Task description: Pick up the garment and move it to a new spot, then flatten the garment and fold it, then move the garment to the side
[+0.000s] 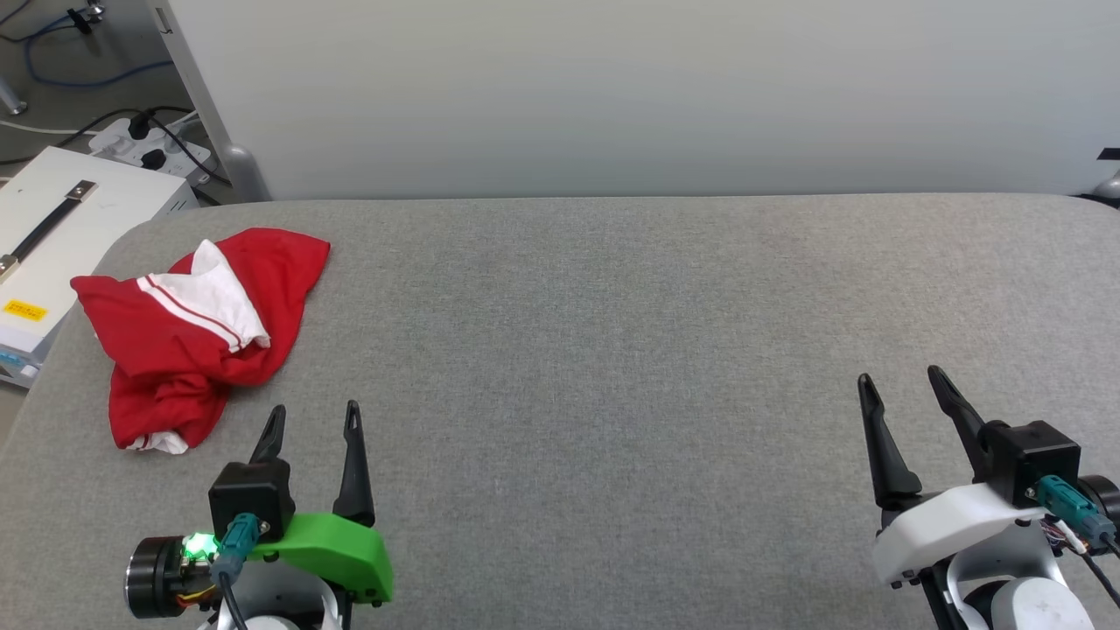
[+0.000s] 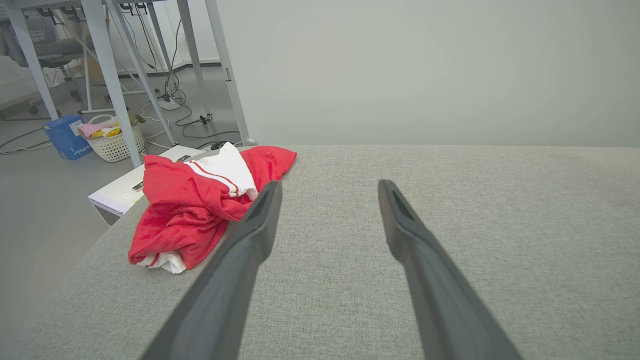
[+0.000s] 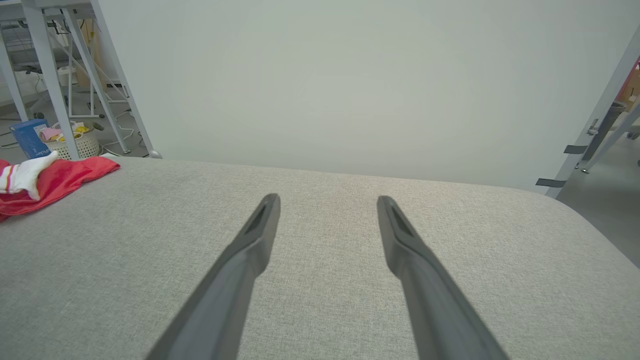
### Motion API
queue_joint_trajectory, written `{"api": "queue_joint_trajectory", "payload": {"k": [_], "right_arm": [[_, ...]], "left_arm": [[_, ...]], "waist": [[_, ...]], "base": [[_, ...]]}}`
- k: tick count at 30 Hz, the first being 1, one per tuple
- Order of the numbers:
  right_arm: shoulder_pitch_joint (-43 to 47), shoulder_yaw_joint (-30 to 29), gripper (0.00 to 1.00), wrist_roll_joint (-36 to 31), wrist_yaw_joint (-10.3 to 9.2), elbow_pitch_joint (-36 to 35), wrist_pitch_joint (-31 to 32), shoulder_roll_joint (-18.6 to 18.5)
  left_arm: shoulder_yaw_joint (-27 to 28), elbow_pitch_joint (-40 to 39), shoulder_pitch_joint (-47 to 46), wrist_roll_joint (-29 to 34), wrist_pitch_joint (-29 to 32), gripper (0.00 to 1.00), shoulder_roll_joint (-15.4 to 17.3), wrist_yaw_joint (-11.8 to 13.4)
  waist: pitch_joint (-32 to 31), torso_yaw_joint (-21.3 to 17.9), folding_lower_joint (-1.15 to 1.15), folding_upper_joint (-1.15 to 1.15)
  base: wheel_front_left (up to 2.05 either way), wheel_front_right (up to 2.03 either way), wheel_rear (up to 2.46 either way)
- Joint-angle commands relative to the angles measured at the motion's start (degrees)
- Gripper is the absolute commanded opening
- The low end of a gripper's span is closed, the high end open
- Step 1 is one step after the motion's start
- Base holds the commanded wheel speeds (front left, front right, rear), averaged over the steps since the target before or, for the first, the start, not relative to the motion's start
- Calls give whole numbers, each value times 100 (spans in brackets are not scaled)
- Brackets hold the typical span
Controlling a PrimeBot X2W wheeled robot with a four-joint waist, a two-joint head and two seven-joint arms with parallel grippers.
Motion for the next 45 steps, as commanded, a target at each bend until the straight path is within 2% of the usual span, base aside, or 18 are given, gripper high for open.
{"api": "queue_joint_trajectory", "payload": {"k": [1,45], "right_arm": [[105,-12,100,63,-1,-57,-68,2],[332,2,100,507,-3,9,-631,6]], "left_arm": [[19,12,30,-58,-70,100,-6,40],[164,359,0,-350,-640,100,-16,70]], "waist": [[0,0,0,0],[98,7,0,0]], "base": [[0,0,0],[0,0,0]]}}
